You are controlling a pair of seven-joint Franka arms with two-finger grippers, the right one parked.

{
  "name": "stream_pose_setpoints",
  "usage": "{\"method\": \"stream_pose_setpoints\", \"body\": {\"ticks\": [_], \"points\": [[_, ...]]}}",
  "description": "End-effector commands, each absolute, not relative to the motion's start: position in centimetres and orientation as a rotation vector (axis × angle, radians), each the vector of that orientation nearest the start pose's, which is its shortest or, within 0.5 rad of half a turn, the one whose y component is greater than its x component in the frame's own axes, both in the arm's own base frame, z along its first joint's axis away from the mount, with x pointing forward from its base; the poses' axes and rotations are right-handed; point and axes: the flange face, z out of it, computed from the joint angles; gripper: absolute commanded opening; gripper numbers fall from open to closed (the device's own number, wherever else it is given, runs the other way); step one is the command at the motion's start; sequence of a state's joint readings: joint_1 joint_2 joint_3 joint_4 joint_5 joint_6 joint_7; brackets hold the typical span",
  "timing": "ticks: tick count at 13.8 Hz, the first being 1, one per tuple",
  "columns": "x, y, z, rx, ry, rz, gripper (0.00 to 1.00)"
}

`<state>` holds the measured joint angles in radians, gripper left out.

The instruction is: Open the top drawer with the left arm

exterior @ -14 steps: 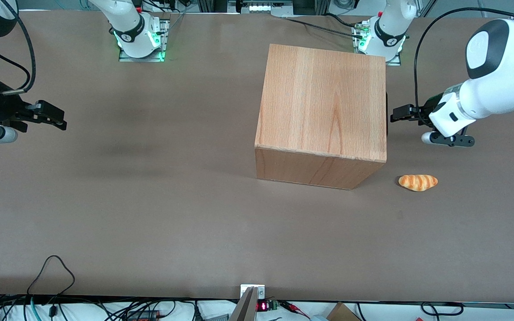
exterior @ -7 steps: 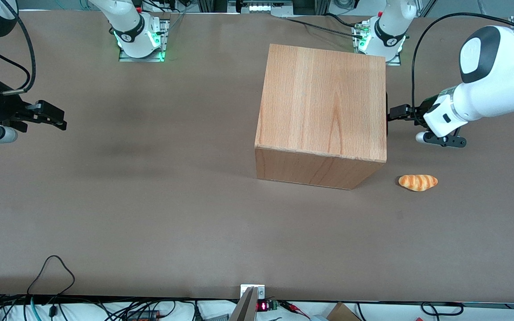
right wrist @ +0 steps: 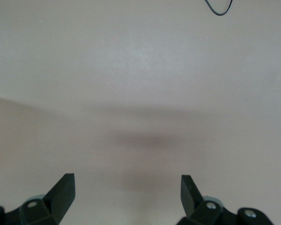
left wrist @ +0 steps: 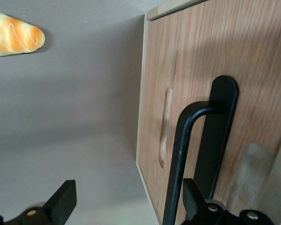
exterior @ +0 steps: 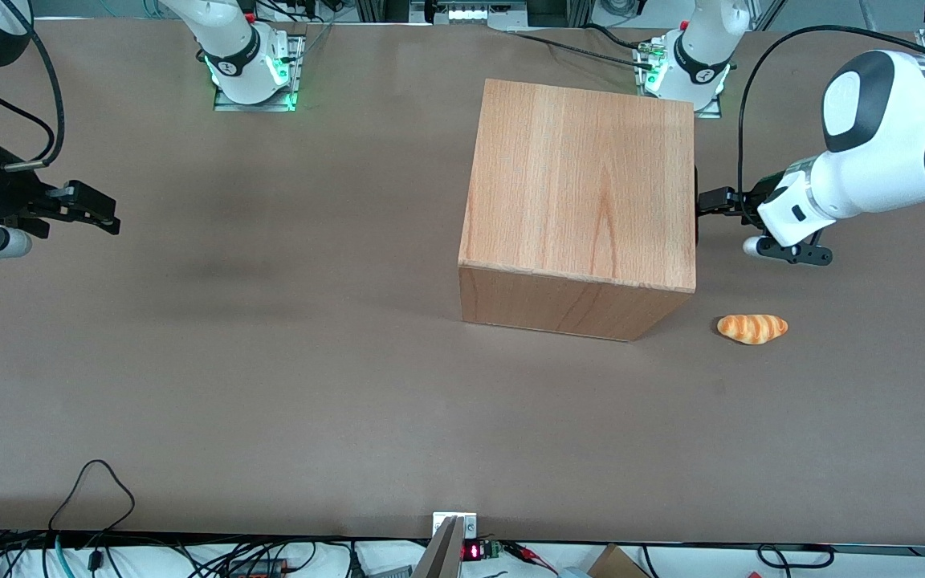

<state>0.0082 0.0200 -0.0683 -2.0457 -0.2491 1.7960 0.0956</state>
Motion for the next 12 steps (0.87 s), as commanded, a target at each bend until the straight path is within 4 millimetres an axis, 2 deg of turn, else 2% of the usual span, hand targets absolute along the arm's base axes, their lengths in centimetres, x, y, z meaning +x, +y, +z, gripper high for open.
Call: {"method": "stream_pose_setpoints", "body": {"ticks": [1, 12], "points": [[51.6, -5.3, 41.1, -3.380, 0.138, 0.427, 1.00], [51.6, -6.3, 39.4, -3.368, 0.165, 0.452, 1.00]]}}
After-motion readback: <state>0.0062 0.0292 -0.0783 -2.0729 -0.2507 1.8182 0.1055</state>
